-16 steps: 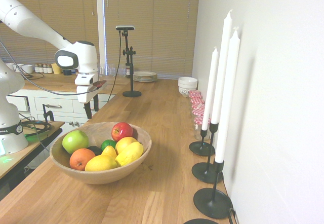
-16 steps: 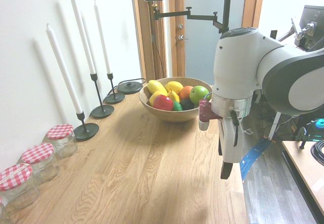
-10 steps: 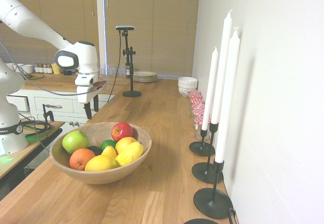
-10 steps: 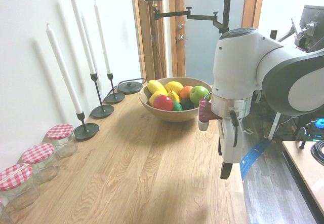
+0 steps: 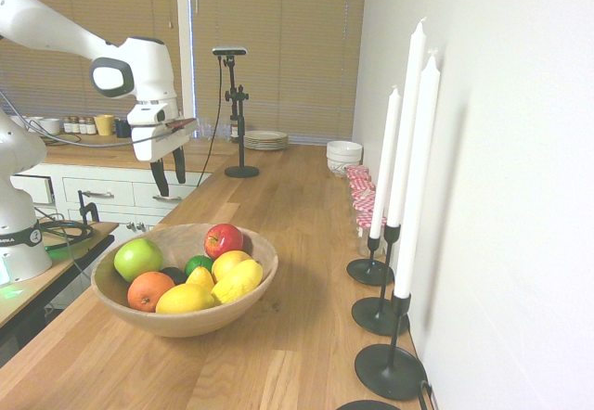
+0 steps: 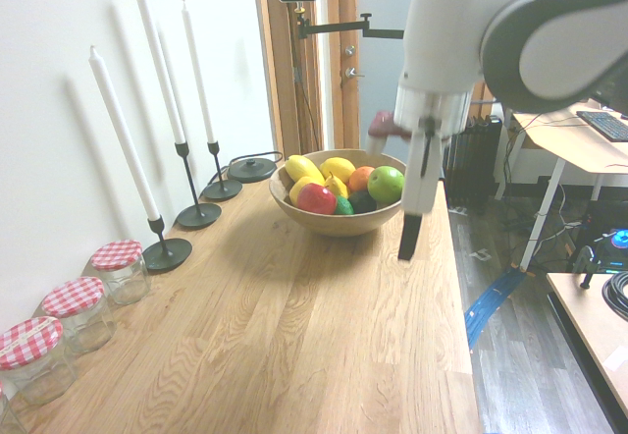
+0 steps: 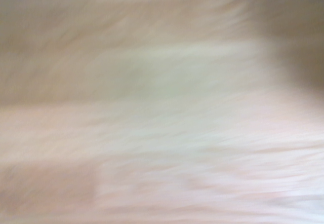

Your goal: Take green apple out of the basket

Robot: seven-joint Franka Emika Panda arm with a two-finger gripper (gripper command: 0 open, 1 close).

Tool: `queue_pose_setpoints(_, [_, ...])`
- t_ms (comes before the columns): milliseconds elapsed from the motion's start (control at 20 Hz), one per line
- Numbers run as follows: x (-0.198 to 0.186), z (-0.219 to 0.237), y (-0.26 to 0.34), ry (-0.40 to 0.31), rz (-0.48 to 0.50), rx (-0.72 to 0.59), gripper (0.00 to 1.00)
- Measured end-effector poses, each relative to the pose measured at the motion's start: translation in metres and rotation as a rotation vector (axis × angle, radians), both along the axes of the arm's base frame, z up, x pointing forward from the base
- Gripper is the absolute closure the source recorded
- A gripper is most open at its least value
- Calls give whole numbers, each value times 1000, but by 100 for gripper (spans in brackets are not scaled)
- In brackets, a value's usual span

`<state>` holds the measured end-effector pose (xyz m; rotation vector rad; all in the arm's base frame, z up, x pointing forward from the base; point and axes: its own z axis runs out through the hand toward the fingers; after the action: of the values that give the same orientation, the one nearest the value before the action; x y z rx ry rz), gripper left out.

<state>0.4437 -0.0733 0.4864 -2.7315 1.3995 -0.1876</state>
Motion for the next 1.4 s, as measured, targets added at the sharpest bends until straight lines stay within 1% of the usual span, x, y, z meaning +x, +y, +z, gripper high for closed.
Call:
queue_pose_setpoints(250, [-11, 41, -63, -40, -92, -7, 0])
queue_pose_setpoints(500, [-31, 50, -125, -51, -174, 9, 0])
queue_pose_setpoints(700, [-28, 34, -170, -28, -236, 14, 0])
queue_pose_setpoints(1000, [5, 10, -223, 2, -278, 46, 0])
queue_pose_setpoints(1200, [25, -20, -250, 42, -311, 77, 0])
queue_pose_setpoints(1400, [35, -56, -267, 91, -334, 103, 0])
